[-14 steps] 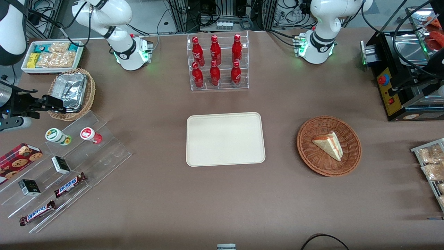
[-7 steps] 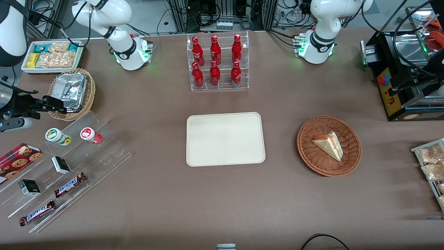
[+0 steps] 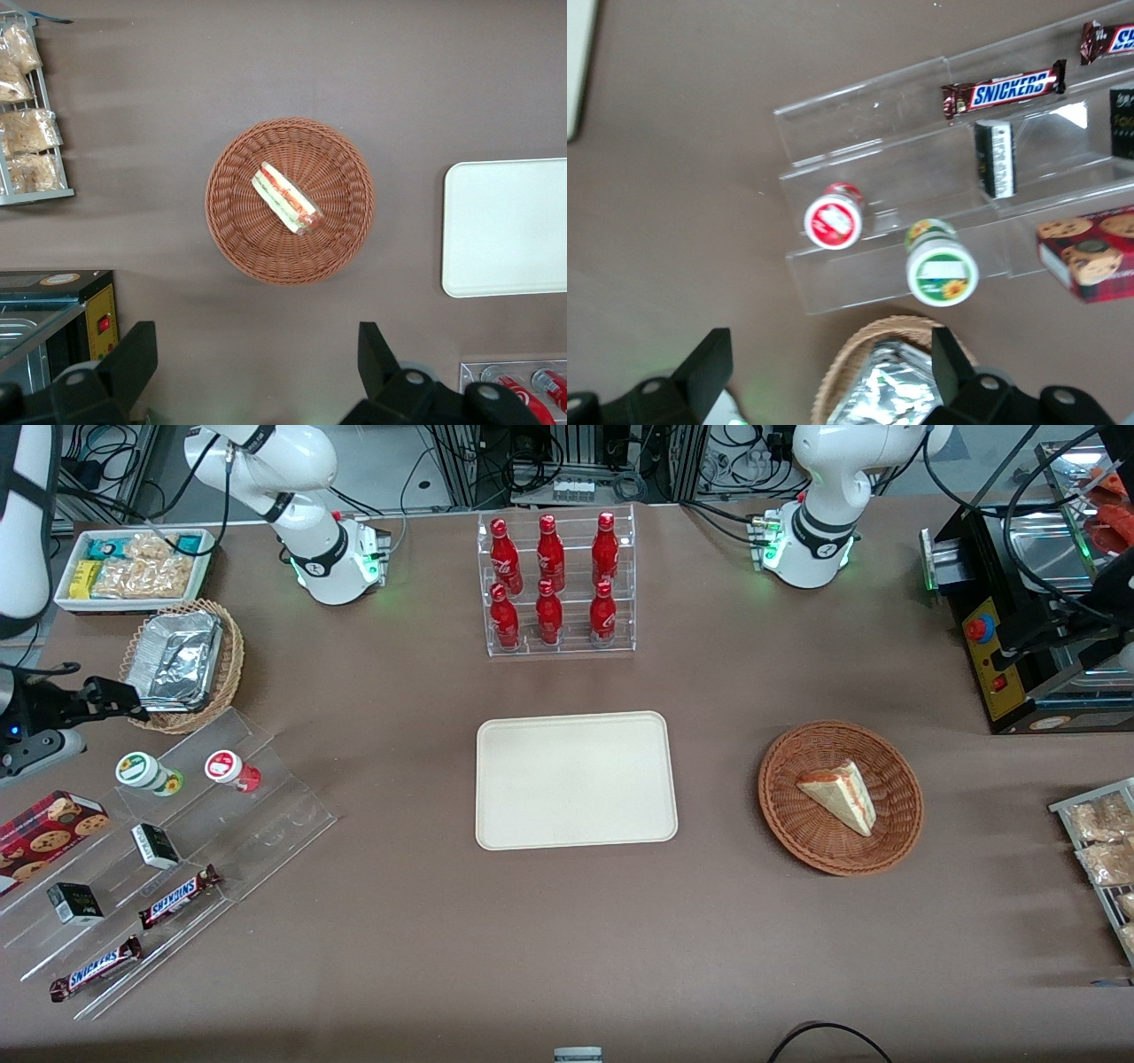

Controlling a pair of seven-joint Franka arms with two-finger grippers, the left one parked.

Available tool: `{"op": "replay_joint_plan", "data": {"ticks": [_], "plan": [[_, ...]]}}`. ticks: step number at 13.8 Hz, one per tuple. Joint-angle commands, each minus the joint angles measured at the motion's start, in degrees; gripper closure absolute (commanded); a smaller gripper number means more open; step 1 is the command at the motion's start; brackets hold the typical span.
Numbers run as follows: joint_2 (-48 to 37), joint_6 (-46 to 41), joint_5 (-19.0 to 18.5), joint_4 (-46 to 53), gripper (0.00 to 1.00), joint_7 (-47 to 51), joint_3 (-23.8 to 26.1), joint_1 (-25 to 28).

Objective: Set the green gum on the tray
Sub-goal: 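Move the right gripper down over the green-lidded gum canister on the rack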

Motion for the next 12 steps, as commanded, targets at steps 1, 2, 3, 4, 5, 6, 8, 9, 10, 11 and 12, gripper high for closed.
{"op": "replay_joint_plan", "data": {"ticks": [1,2,3,4,5,6,8,9,10,11,12], "plan": [[0.2,4.1,-1.2,-2.7,0.0,-6.5,0.1,-2.8],[0.4,6.2,-1.2,-3.9,0.0,-9.6,0.2,-3.9],[0.3,7.9,-1.2,-5.6,0.0,-11.6,0.2,-4.8],[-0.2,10.2,-1.2,-7.8,0.0,-12.3,0.2,-5.1],[-0.8,12.1,-1.2,-9.4,0.0,-12.5,0.1,-5.3],[-0.8,13.2,-1.2,-10.3,0.0,-13.4,0.1,-5.6],[-0.5,15.1,-1.2,-11.3,0.0,-16.2,0.1,-5.7],[-0.6,16.6,-1.1,-12.6,0.0,-16.7,0.1,-5.7],[-0.9,18.3,-1.1,-14.0,0.0,-17.1,0.1,-5.8],[-0.9,19.7,-1.0,-15.1,0.0,-17.8,0.2,-6.2],[-0.9,21.1,-0.8,-16.0,0.0,-19.0,0.2,-6.3]]}}
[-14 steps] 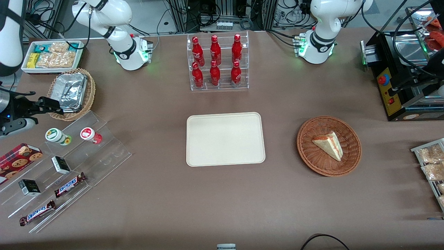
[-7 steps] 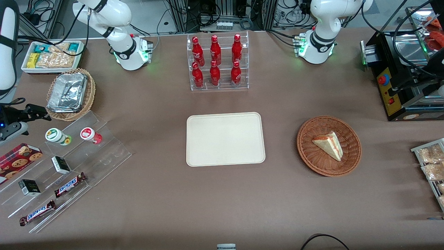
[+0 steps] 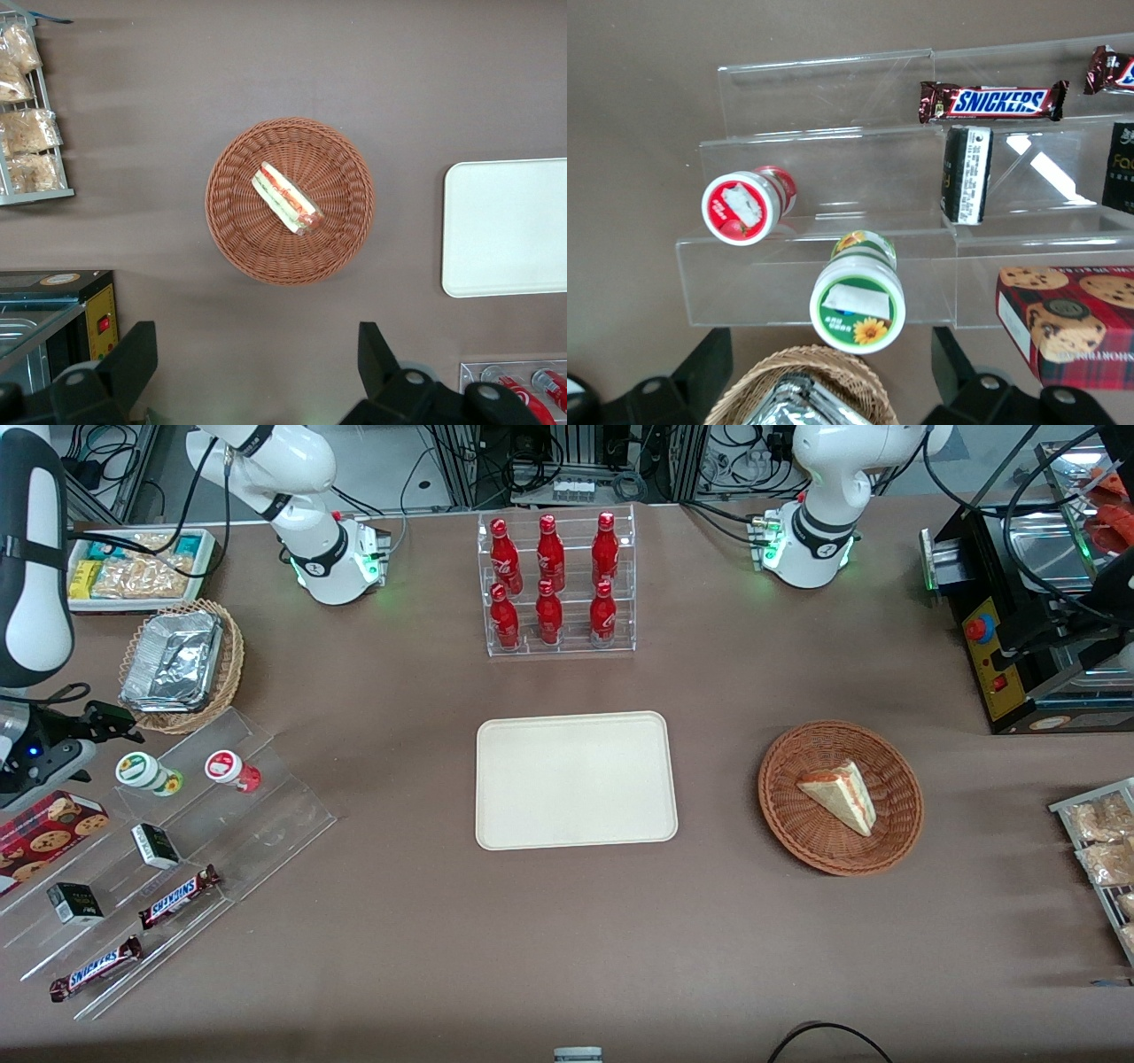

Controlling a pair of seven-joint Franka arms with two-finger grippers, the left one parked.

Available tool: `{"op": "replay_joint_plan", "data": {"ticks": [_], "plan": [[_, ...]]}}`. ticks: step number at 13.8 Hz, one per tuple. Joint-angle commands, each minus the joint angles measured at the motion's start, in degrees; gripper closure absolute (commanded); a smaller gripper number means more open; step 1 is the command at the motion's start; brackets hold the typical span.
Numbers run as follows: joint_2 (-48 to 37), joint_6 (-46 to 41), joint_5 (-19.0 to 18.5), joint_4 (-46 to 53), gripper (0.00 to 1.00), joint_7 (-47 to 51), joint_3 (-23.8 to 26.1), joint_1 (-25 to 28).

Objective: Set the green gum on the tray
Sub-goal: 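Close the right gripper around the green-lidded gum canister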

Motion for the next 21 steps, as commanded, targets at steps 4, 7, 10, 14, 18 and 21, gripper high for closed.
{"op": "replay_joint_plan", "data": {"ticks": [4,7,10,14,18,21], "plan": [[-1.6,7.3,-0.5,-6.1,0.0,-2.9,0.3,-1.0],[-1.5,10.0,-0.4,-7.6,0.0,-4.3,0.4,-2.1],[-1.5,11.6,-0.3,-9.0,0.0,-4.7,0.4,-2.2],[-1.2,12.2,-0.3,-9.2,0.08,-4.7,0.4,-2.1],[-1.0,12.5,-0.3,-9.3,0.99,-4.9,0.4,-2.1],[-1.1,12.2,-0.3,-9.1,1.0,-4.8,0.4,-2.0]]}}
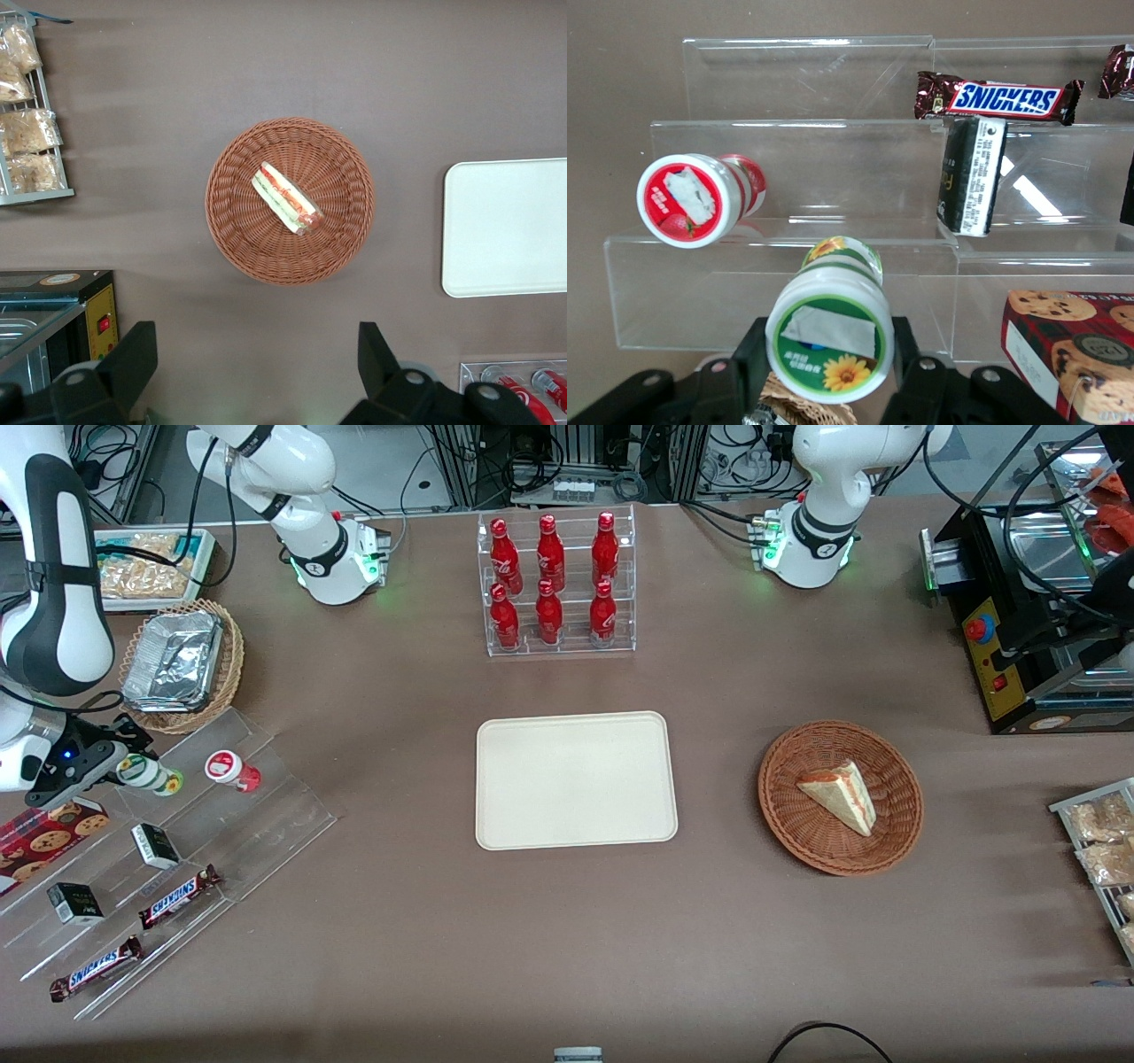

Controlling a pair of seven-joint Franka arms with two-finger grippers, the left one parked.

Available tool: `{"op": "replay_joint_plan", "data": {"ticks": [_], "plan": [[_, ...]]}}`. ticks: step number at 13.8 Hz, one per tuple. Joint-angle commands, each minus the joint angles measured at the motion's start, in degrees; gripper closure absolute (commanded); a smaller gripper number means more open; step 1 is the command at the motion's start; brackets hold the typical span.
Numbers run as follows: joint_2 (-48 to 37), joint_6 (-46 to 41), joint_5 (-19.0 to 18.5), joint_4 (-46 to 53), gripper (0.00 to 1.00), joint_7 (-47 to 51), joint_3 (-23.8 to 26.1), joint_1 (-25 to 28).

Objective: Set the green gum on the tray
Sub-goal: 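Close the right gripper around the green-lidded gum canister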

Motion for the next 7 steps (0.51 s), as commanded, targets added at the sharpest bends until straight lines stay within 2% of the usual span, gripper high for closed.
{"op": "replay_joint_plan", "data": {"ticks": [1,3,5,7], "plan": [[-1.1,1.0,-0.2,-1.0,1.0,-0.6,0.3,-0.3],[-1.4,-0.5,-0.2,0.2,1.0,-0.1,0.4,0.0],[-1.4,-5.6,-0.2,3.9,1.0,1.0,0.9,0.2],[-1.4,-9.6,-0.2,6.9,1.0,4.5,0.9,3.4]]}}
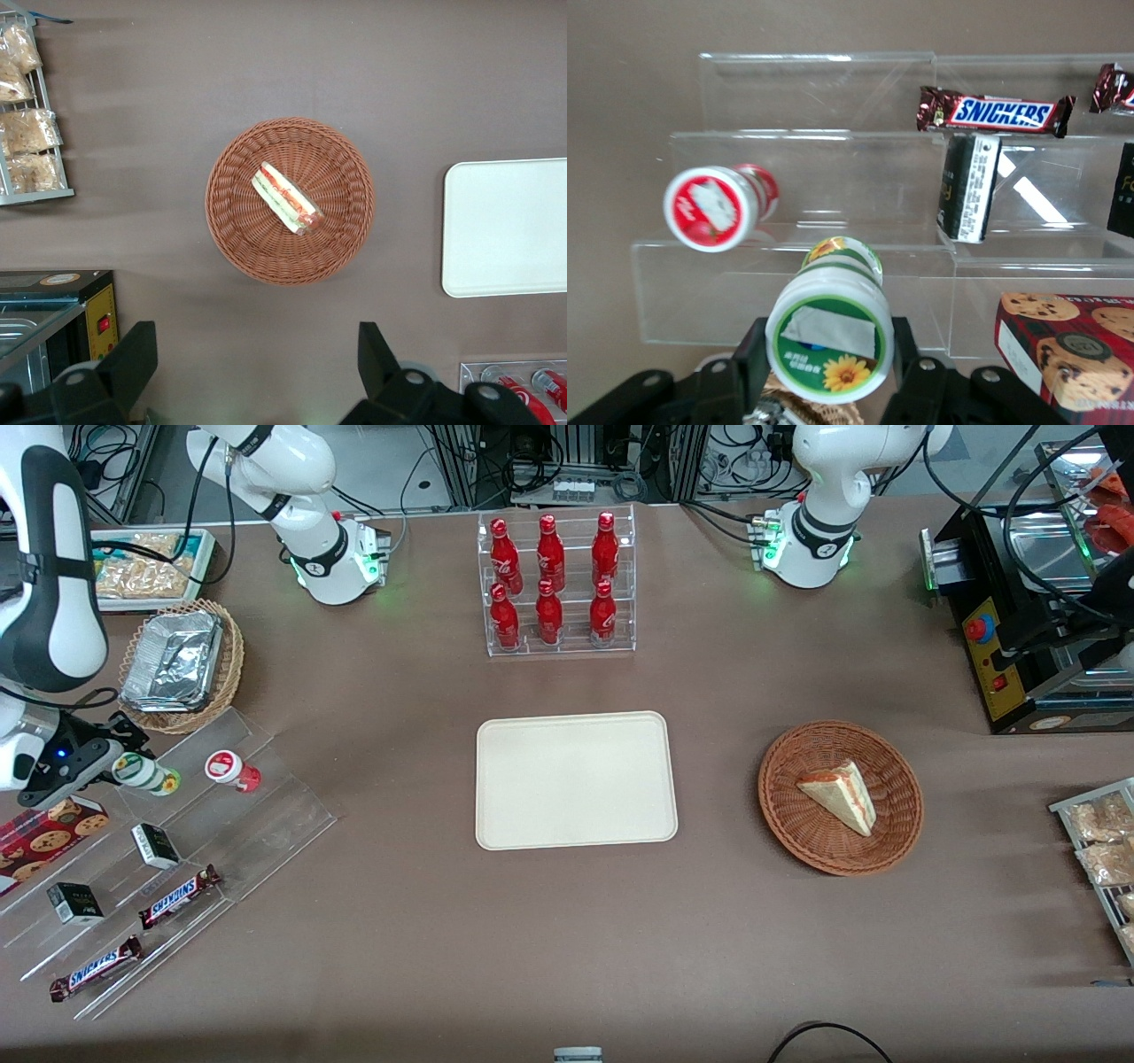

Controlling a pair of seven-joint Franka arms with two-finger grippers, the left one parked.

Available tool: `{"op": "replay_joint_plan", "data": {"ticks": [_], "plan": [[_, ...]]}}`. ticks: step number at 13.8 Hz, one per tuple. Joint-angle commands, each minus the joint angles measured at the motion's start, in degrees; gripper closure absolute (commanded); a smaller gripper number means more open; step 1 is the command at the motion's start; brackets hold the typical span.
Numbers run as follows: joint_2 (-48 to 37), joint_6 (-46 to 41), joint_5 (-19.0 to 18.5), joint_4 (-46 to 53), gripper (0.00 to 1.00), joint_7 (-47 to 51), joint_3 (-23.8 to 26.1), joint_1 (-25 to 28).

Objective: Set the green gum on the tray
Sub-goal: 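Lift the canister and carry it over the cream tray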

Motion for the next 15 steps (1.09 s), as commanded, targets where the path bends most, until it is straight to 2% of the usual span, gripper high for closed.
{"op": "replay_joint_plan", "data": {"ticks": [1,4,7,10,12,15], "plan": [[-0.5,-5.5,-0.2,4.3,1.0,5.1,0.0,3.4],[-0.2,-7.2,-0.2,5.3,1.0,13.2,0.1,9.2],[0.0,-8.5,0.0,5.4,1.0,25.4,0.1,16.9],[1.4,-8.4,2.9,5.4,1.0,37.8,0.1,24.5],[3.7,-7.3,6.1,5.5,1.0,45.2,0.1,28.9],[7.8,-4.5,9.0,8.1,1.0,53.3,0.0,34.5]]}}
